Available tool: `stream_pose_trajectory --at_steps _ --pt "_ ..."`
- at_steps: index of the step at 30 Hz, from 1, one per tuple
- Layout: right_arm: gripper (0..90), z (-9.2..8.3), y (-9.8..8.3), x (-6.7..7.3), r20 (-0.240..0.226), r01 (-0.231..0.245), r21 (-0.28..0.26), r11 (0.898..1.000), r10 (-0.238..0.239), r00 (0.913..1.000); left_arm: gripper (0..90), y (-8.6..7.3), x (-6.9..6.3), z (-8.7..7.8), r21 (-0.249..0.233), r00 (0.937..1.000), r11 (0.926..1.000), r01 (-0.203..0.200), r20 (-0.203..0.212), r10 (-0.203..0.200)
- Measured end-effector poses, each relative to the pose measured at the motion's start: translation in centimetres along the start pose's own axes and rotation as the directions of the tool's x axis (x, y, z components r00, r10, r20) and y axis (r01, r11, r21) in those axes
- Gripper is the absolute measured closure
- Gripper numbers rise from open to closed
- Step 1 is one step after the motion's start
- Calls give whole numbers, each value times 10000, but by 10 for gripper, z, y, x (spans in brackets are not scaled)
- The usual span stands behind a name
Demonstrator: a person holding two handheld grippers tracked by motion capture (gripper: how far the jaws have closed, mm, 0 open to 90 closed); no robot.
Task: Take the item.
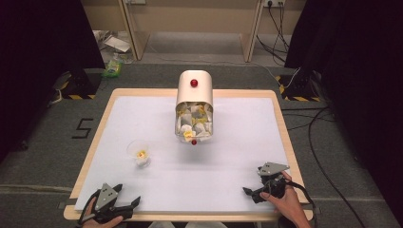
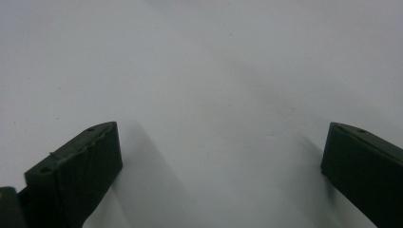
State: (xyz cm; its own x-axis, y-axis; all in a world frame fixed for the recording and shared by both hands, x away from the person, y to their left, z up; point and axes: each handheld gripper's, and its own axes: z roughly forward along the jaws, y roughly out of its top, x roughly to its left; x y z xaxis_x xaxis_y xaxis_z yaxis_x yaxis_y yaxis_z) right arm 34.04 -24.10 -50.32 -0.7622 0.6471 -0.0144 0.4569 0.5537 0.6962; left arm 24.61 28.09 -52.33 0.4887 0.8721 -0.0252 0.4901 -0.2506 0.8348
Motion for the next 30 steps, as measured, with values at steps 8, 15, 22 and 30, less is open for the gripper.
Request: stream_pose_trajectory --at_steps 8,15,22,30 --pt "4 0 0 0 4 62 -31 10000 -62 10000 154 -5 -2 -1 -298 9999 9995 50 -124 -53" --pt "4 0 0 0 3 59 -28 10000 -59 10000 152 -8 -2 -1 -500 9999 9987 107 -117 -113" --pt "4 0 0 0 -1 51 -27 10000 -51 10000 151 -8 -2 -1 -524 9998 9985 142 -104 -148" --pt "4 0 0 0 -1 56 -27 10000 -56 10000 151 -8 -2 -1 -509 9998 9986 161 -86 -166"
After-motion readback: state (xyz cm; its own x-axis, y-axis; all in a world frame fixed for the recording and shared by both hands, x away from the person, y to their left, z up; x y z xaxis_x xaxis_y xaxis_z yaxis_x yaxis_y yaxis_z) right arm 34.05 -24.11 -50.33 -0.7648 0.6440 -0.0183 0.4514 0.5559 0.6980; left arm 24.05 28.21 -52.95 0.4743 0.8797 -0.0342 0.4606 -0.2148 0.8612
